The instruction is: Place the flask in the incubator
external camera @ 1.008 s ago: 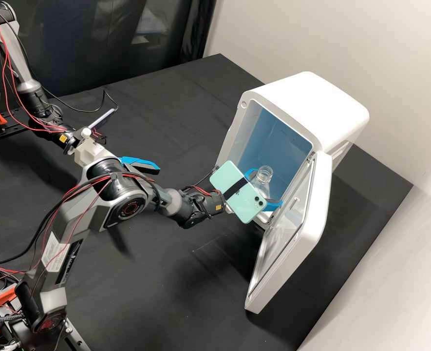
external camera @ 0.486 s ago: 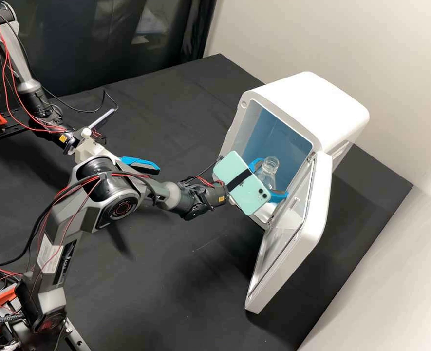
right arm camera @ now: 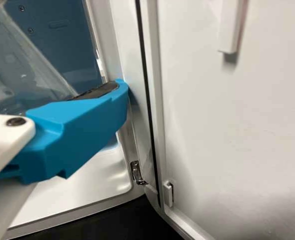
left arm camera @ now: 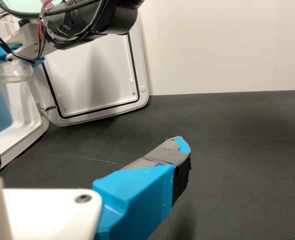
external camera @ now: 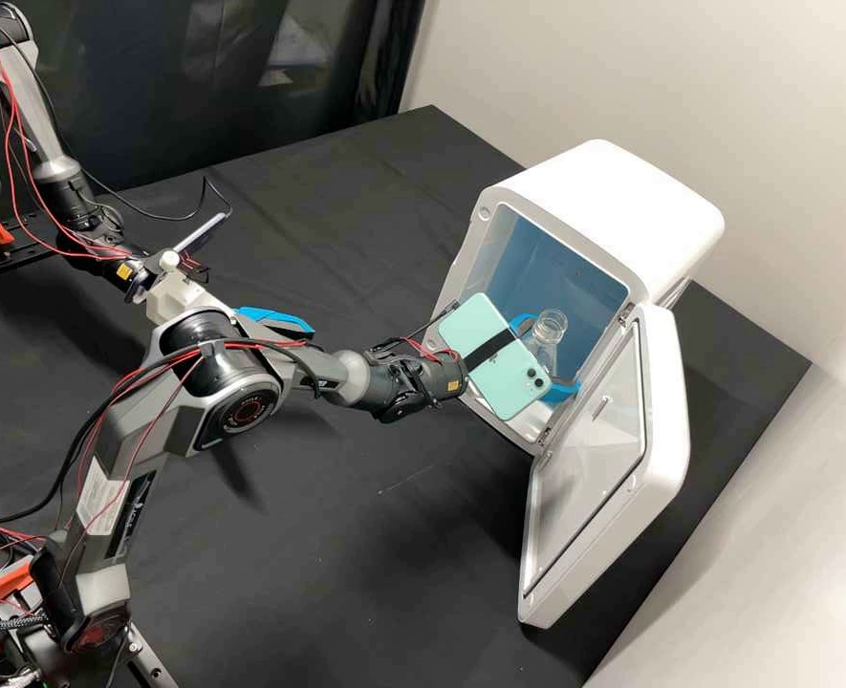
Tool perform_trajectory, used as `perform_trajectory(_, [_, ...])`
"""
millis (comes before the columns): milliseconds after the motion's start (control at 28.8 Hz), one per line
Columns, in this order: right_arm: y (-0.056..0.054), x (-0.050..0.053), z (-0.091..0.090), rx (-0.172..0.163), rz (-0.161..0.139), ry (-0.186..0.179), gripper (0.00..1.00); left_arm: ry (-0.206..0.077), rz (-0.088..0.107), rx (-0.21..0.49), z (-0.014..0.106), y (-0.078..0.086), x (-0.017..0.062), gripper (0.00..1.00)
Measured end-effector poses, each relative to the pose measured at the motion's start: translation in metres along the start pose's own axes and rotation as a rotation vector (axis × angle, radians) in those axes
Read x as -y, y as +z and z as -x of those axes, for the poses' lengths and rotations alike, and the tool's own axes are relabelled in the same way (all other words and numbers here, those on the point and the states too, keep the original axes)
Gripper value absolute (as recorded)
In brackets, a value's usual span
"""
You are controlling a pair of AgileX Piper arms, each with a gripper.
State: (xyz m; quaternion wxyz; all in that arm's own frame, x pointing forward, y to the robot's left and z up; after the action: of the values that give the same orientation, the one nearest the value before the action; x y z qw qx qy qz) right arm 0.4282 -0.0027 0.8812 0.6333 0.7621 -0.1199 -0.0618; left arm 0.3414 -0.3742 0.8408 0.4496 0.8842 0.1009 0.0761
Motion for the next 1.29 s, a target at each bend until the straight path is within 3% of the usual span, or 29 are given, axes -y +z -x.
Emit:
perform_trajectory(174, [-0.004, 0.019, 0.016, -0.009, 0.007, -0.048, 0.0, 0.0, 0.0, 0.0, 0.0, 0.0, 0.0, 1.0])
perform_trajectory(313, [-0.015, 0.033, 0.04, -0.031, 0.016, -0.095, 0.0, -0.001, -0.001, 0.004, 0.0, 0.001, 0.0002, 1.0])
perform_trajectory(591, [-0.032, 0.034, 0.071, -0.077, 0.016, -0.11, 0.0, -0.002, -0.002, 0.016, 0.0, 0.006, 0.0008, 1.0])
perform_trajectory(764, [-0.03, 0.032, 0.07, -0.071, 0.002, -0.098, 0.0, -0.002, -0.002, 0.016, 0.0, 0.006, 0.0008, 1.0])
perform_trajectory(869, [-0.023, 0.029, 0.063, -0.049, -0.001, -0.086, 0.0, -0.002, -0.002, 0.016, 0.0, 0.006, 0.0008, 1.0])
perform_trajectory(1077, [-0.011, 0.024, 0.041, -0.016, 0.017, -0.06, 0.0, -0.002, -0.002, 0.016, 0.0, 0.006, 0.0008, 1.0])
perform_trajectory(1285, [-0.011, 0.016, 0.024, -0.011, 0.027, -0.026, 0.0, -0.002, -0.002, 0.016, 0.0, 0.006, 0.0008, 1.0])
